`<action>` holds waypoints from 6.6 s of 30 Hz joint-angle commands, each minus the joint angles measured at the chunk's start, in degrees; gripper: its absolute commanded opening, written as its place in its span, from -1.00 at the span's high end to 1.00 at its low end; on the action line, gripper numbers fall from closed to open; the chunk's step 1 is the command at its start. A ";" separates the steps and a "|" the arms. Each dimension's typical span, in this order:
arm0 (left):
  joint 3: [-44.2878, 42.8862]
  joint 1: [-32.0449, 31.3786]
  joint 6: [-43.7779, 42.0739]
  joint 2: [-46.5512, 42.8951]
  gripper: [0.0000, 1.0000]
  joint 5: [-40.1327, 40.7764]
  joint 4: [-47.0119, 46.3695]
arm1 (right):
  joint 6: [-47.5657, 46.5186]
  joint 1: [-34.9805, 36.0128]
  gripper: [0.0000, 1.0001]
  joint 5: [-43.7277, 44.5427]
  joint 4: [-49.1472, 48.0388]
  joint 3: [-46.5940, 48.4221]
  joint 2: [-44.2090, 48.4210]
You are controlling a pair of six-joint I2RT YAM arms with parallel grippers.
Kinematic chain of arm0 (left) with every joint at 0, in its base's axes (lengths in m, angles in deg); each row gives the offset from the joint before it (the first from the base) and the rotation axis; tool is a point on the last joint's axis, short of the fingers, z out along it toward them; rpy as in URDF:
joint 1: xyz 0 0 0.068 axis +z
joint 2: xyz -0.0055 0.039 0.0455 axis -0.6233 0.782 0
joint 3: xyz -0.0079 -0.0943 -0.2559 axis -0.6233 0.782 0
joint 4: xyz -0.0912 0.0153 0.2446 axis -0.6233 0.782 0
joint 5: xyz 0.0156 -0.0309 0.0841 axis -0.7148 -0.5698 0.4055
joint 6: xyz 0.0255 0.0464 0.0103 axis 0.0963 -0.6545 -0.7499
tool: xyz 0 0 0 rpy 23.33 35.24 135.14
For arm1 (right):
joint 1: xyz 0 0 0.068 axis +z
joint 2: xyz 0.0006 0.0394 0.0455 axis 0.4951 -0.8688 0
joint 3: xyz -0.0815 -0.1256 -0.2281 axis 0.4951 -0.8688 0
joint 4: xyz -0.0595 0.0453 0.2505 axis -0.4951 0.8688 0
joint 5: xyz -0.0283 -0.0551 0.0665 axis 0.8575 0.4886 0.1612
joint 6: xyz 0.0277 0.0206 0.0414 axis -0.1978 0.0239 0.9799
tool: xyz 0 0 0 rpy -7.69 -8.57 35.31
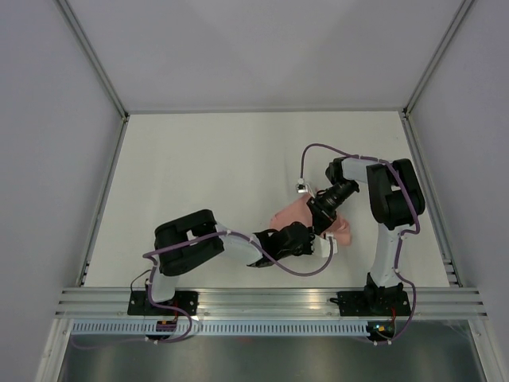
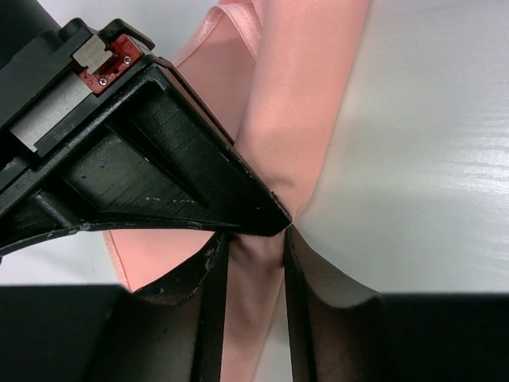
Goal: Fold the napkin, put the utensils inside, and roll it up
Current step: Roll the napkin with the utensil
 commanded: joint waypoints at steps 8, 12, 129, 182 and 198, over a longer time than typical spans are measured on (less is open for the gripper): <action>-3.96 4.67 7.00 4.45 0.92 -15.68 21.88 | -1.02 0.01 -0.23 8.27 -8.26 -0.32 2.74; -5.28 5.90 8.58 4.37 0.95 -19.55 24.69 | 1.17 -0.52 -0.35 8.97 -9.05 -0.15 6.17; -0.97 1.50 -5.39 0.85 -0.35 5.05 1.85 | -6.29 -0.43 0.75 5.02 -5.53 0.64 -2.96; -35.95 21.72 34.31 19.30 0.55 -56.03 57.04 | -4.73 -14.26 -0.50 6.76 -26.07 -24.83 48.41; -42.11 24.44 42.68 24.41 0.55 -57.44 58.54 | 6.63 13.89 -0.51 27.95 -50.44 -38.99 48.63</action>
